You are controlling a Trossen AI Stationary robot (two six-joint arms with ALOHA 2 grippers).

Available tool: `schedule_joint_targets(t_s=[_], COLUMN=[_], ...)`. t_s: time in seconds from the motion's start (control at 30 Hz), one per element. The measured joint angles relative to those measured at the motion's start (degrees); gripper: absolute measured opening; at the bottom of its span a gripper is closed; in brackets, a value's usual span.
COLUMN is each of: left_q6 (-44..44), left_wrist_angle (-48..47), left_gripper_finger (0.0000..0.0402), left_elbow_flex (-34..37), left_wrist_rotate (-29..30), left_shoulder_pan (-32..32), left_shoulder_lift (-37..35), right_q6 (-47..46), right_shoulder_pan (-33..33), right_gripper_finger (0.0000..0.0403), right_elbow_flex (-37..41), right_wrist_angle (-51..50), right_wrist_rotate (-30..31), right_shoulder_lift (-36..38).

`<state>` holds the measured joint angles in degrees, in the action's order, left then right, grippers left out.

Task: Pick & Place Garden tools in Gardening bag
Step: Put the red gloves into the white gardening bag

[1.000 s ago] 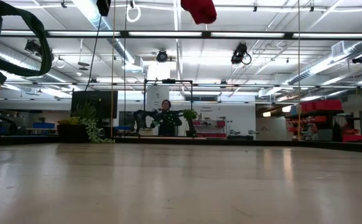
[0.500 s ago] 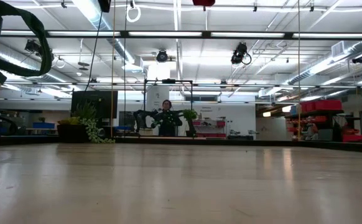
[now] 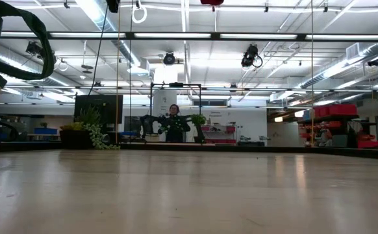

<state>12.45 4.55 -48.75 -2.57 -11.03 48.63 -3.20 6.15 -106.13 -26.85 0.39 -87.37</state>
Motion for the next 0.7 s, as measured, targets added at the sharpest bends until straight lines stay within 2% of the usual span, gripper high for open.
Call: schedule_joint_targets(t_s=[0.27,0.7], left_q6=[0.0,0.0], left_wrist_angle=[7.5,22.3], left_gripper_finger=[0.0313,0.0383], left_elbow_flex=[0.0,0.0], left_wrist_rotate=[0.0,-0.1], left_shoulder_pan=[0.0,0.0], left_shoulder_lift=[5.7,13.0], right_q6=[-0.4,-0.3], right_shoulder_pan=[0.0,0.0], right_gripper_finger=[0.0006,0.0006], right_elbow_flex=[0.0,0.0], right_wrist_angle=[1.4,1.6], right_wrist_rotate=[0.0,0.0], right_shoulder_lift=[0.0,0.0])
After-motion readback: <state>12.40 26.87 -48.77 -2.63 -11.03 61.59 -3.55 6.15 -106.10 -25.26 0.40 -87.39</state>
